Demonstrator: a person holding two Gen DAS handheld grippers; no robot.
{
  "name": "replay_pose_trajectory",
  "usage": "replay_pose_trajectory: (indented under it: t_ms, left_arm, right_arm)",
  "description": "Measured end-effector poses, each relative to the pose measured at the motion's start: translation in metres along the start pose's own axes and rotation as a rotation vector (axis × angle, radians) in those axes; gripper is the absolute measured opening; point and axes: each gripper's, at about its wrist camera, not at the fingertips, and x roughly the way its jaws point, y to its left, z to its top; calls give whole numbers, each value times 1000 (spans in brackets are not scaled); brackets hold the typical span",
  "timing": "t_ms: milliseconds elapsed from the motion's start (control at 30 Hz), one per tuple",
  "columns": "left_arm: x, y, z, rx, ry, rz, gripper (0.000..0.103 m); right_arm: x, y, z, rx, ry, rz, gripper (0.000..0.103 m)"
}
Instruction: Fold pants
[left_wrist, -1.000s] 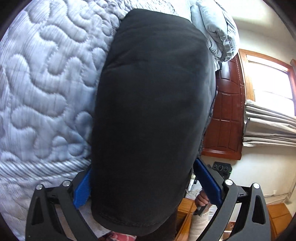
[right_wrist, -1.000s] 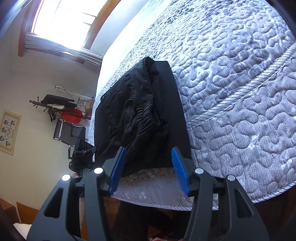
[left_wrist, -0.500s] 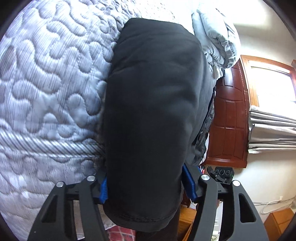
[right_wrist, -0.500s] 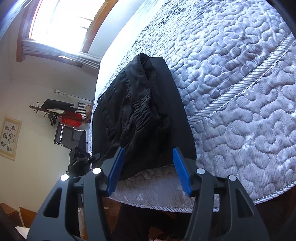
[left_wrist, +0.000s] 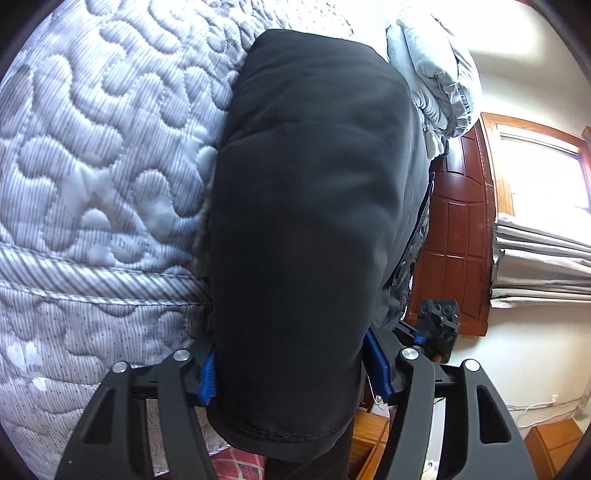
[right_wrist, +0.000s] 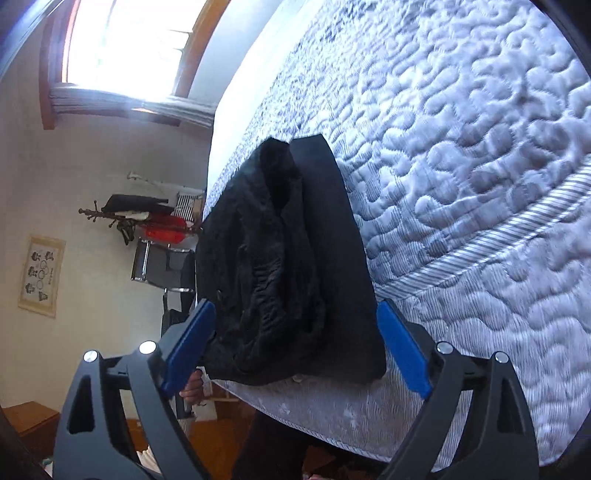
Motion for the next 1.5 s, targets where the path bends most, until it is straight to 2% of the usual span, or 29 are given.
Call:
replay_pose_trajectory:
  t_ms: [200,400,633,933,967,1067,1133,1233,1400,1500]
  left_arm:
    - [0,1,3,-1,4,3,64]
    - [1,6,4,-10,8,-1,66]
    - [4,4,10,-11,35,4,69]
    - [14,7,32,-61,87,-13,84]
    - [17,7,34,-74,87,-20,86]
    - [24,-3,33,-50,95,6,86]
    - [26,-11,30,-15,98,29,84]
    - [28,-13,23,-23,100,14,80]
    - [38,-8,16,-19,92,-13,78]
    - [41,-8,18,-33,105,-23,78]
  right_arm:
    - [36,-9,6,2,91,-6,91]
    - [54,-21,7,60,120,93,93]
    - [60,-8,14,19,152,77,93]
    - [60,7,14,6,142,62,91]
    - [61,8,13,7,143,55,88]
    - [61,12,10,-2,144,36,71]
    - [54,14,7,-21,138,54,54]
    - [45,22,8,-51,126,41,48]
    - [45,18,13,-34,135,22,49]
    - [46,19,12,-35,131,26,53]
